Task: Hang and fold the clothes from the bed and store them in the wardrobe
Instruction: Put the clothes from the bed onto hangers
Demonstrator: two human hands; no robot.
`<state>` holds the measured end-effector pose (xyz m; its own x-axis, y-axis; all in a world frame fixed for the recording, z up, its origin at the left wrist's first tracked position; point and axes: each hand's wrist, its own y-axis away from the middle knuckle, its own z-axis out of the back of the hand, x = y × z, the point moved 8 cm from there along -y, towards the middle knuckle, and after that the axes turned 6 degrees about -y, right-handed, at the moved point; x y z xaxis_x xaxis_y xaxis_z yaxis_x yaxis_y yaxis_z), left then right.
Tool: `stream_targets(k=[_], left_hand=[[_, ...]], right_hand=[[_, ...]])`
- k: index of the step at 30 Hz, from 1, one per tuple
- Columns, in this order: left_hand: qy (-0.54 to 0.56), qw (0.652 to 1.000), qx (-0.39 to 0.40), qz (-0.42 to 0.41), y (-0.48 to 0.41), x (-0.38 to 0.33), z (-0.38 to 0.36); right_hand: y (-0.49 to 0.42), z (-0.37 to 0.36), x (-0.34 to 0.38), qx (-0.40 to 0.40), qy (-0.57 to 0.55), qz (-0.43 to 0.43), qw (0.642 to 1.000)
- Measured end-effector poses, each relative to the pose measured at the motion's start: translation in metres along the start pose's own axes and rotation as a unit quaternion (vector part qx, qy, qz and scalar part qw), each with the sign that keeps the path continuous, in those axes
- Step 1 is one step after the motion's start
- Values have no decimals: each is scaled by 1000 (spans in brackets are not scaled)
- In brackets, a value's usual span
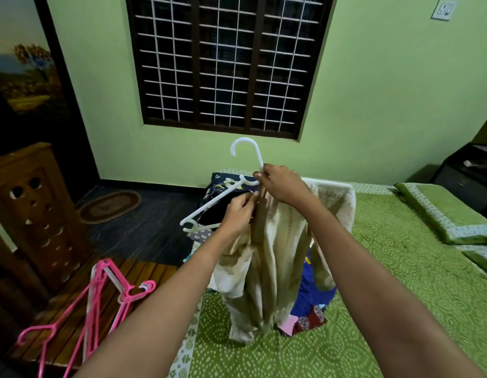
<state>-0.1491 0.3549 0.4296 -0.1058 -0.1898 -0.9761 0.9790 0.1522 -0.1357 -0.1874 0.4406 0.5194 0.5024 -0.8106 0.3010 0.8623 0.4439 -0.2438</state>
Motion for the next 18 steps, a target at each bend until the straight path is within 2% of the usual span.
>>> stream_targets(k=[2,4,6,8,10,14,16,18], left_hand=[[-54,997,-6,61,2,13,7],[-162,975,36,148,7,39,10],[-285,929,117,206,24,62,15],[-394,881,165,207,32,85,23],[-453,862,126,189,33,93,38],[-468,867,-59,161,20,85,86],[-434,876,-123,171,19,82,108],[-341,906,-147,204,23,80,123]], right_hand=[[0,4,-7,-19,-11,-10,1000],[1,10,-13,-37,-23,-20,999],[2,17,-18,-55,-33,-29,998],[1,24,-25,-72,-37,-40,996],[0,28,-32,-82,-35,-53,995],[3,25,-46,-81,-49,-80,992],[5,26,-59,-86,-57,-97,990],[9,23,-69,-74,-32,-103,992]])
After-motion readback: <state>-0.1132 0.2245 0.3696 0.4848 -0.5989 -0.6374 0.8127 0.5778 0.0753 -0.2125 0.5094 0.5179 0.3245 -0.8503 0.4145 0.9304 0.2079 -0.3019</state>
